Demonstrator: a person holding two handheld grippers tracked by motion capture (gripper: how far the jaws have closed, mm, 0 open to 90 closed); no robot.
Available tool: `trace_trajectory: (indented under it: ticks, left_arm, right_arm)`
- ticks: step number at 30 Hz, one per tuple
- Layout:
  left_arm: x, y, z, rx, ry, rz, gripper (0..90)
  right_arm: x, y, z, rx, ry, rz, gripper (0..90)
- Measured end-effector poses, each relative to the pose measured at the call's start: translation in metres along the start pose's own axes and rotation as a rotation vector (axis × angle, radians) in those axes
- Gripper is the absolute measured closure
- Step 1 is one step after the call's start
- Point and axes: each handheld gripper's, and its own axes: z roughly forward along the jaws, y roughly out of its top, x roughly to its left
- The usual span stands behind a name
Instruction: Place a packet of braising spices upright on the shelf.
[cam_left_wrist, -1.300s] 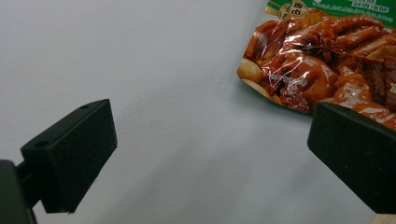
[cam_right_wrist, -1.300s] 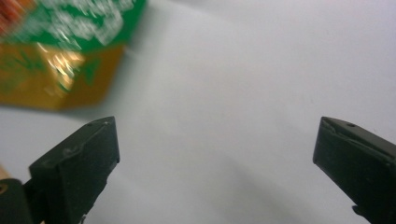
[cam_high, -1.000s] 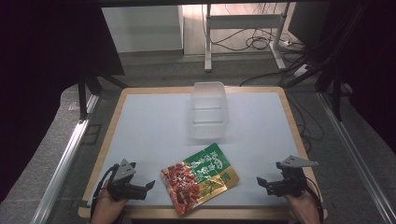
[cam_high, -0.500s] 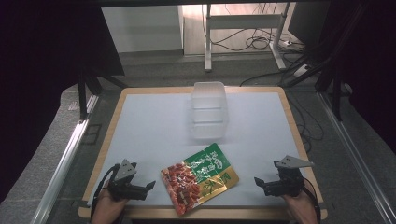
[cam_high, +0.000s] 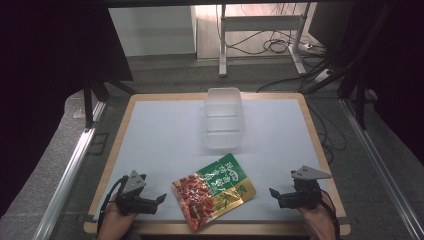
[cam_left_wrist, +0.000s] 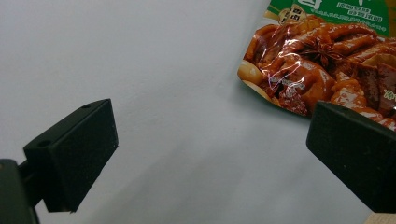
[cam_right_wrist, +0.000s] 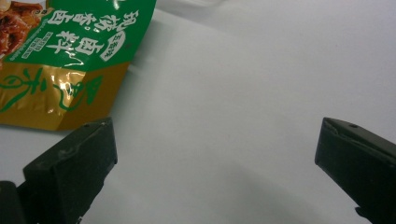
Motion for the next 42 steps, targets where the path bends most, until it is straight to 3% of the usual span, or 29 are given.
trace_trajectory:
  ticks: [9,18,22,27,33,42]
  left_arm:
    - [-0.001,0.0,0.0,0.002,0.001,0.005,2.0]
    - [-0.001,0.0,0.0,0.004,0.001,0.007,2.0]
    - [-0.001,0.0,0.001,0.007,0.004,0.013,2.0]
    - [-0.002,0.001,0.001,0.01,0.004,0.018,2.0]
    - [-0.002,0.001,0.001,0.012,0.005,0.021,2.0]
    - [-0.003,0.001,0.002,0.016,0.006,0.03,2.0]
  right_arm:
    - [0.002,0.006,0.005,-0.015,0.05,0.012,0.0]
    - [0.006,0.012,0.012,-0.021,0.088,-0.007,0.0]
    - [0.007,0.016,0.015,-0.047,0.108,-0.024,0.0]
    - [0.011,0.021,0.023,-0.048,0.132,-0.049,0.0]
    - [0.015,0.025,0.035,-0.041,0.185,-0.038,0.0]
    - [0.029,0.032,0.051,-0.016,0.179,-0.09,0.0]
